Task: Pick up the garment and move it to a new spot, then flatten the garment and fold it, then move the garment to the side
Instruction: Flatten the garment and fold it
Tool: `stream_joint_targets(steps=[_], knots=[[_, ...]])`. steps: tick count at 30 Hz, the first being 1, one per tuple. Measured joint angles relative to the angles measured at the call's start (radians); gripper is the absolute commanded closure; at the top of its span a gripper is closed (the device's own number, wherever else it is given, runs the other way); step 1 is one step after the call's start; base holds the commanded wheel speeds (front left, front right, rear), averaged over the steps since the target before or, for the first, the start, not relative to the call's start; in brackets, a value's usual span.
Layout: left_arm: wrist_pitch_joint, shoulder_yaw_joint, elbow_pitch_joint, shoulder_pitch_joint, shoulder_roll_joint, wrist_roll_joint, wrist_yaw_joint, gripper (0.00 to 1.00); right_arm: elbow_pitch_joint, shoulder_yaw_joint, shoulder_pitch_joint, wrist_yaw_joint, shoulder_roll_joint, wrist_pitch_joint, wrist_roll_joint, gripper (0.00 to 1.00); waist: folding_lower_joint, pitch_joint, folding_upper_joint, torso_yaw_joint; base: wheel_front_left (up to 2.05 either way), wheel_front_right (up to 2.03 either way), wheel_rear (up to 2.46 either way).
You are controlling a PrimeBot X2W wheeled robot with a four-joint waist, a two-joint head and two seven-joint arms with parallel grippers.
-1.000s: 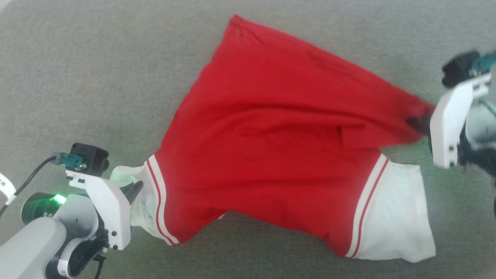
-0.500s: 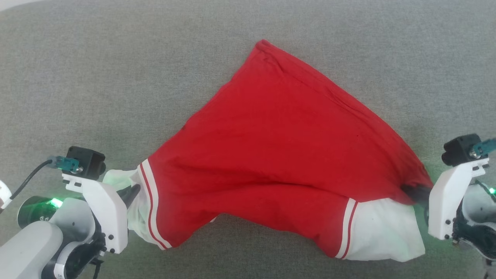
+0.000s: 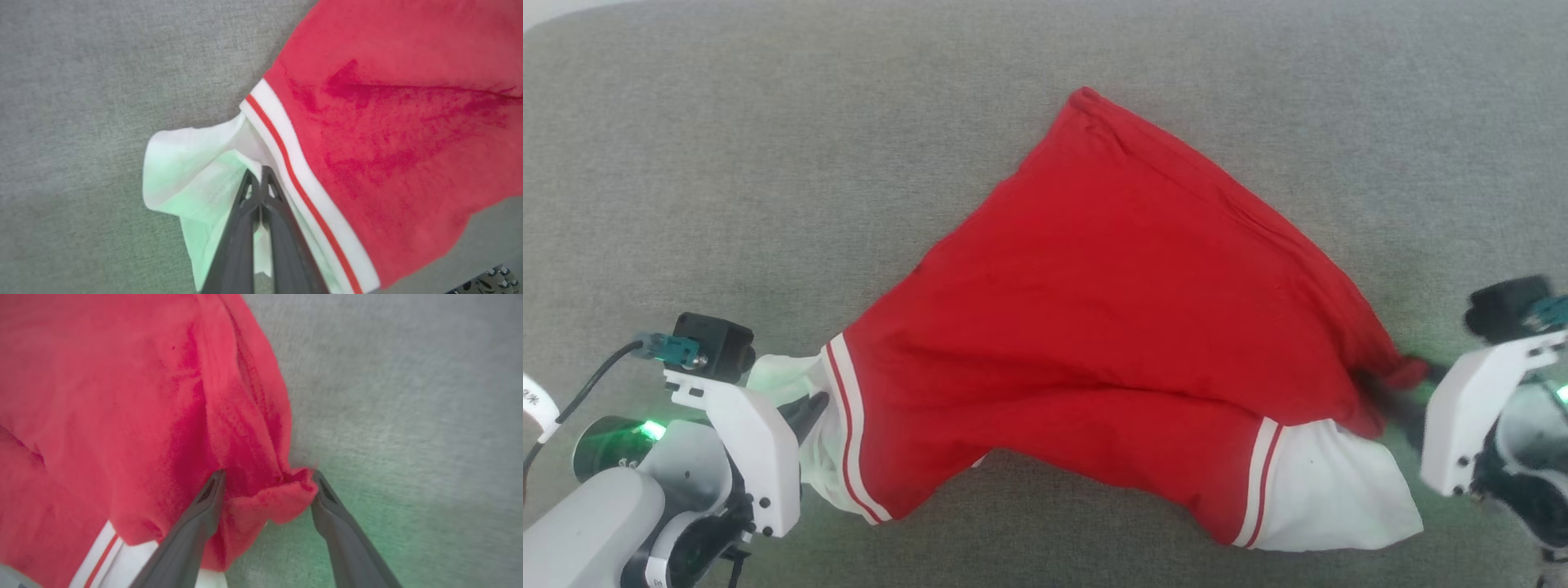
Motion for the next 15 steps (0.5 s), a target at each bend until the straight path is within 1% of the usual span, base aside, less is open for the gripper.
stream_joint_targets(steps=[4, 7, 9, 12, 15], knots=[[-0.001, -0.006, 0.002, 0.002, -0.003, 0.0, -0.001, 1.0, -0.111, -0.043, -0.001, 0.0, -0.003, 0.008, -0.019, 0.0, 0.0, -0.009, 0.0, 0.009, 0.0, 0.0, 0.0], [-0.007, -0.008, 0.001, 0.003, -0.006, 0.0, -0.002, 1.0, -0.185, -0.056, -0.027, 0.0, 0.002, 0.019, -0.039, 0.0, 0.0, -0.013, 0.0, 0.02, 0.0, 0.0, 0.0], [-0.008, -0.01, 0.0, 0.003, -0.009, 0.0, -0.002, 1.0, -0.212, -0.053, -0.062, 0.0, 0.01, 0.024, -0.042, 0.0, 0.0, -0.012, 0.0, 0.028, 0.0, 0.0, 0.0], [-0.009, -0.013, -0.002, 0.002, -0.015, 0.0, -0.008, 1.0, -0.206, -0.022, -0.138, 0.0, 0.019, 0.037, -0.05, 0.0, 0.0, -0.005, 0.0, 0.04, 0.0, 0.0, 0.0], [-0.01, -0.02, -0.001, -0.006, -0.032, 0.002, -0.015, 1.0, -0.157, 0.029, -0.245, -0.001, 0.015, 0.04, -0.06, 0.0, 0.0, 0.004, 0.0, 0.059, 0.0, 0.0, 0.0]])
